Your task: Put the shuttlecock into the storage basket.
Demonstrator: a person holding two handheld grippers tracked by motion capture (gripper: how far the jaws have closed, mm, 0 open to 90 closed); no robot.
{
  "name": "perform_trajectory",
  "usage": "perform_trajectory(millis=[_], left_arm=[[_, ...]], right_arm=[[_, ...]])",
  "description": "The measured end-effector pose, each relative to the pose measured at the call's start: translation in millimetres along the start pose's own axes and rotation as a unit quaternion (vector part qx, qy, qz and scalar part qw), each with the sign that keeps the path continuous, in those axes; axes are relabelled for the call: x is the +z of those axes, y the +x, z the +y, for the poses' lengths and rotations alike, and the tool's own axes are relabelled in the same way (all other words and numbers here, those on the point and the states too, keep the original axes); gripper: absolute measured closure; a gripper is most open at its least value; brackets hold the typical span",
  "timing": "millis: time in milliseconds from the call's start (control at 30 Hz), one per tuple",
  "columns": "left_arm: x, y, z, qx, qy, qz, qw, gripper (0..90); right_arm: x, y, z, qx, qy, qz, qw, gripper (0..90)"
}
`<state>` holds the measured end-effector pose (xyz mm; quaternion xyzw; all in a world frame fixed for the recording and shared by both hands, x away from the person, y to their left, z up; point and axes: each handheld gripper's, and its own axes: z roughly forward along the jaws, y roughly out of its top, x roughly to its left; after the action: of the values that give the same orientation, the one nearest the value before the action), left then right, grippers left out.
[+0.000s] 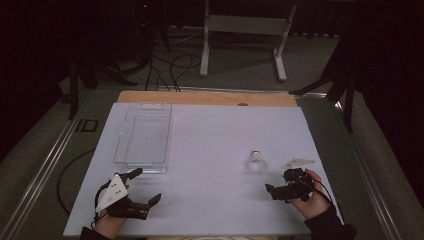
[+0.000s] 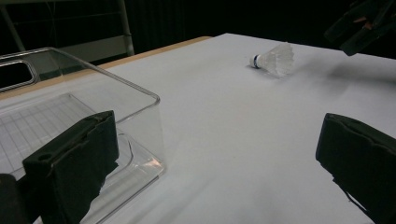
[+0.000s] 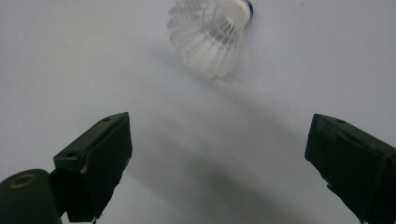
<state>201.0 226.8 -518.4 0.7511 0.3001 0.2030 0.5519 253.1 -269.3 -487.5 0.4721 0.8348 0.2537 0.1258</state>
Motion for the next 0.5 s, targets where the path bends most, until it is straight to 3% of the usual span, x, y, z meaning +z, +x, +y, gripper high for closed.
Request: perform_trajectory(millis=[167,500], left_arm=[[-0.1,0.1,0.0,0.000,0.000,0.000,1.0000,0.2],[0.1,0.0,-0.1,-0.002,0.001,0.000,1.0000,0.2]], right_arm=[[3.7,-1.8,3.8,0.020,0.038,0.000,0.9991,7.5],[7.7,0.1,7.9,0.030,0.100,0.020,0.9943,7.5]])
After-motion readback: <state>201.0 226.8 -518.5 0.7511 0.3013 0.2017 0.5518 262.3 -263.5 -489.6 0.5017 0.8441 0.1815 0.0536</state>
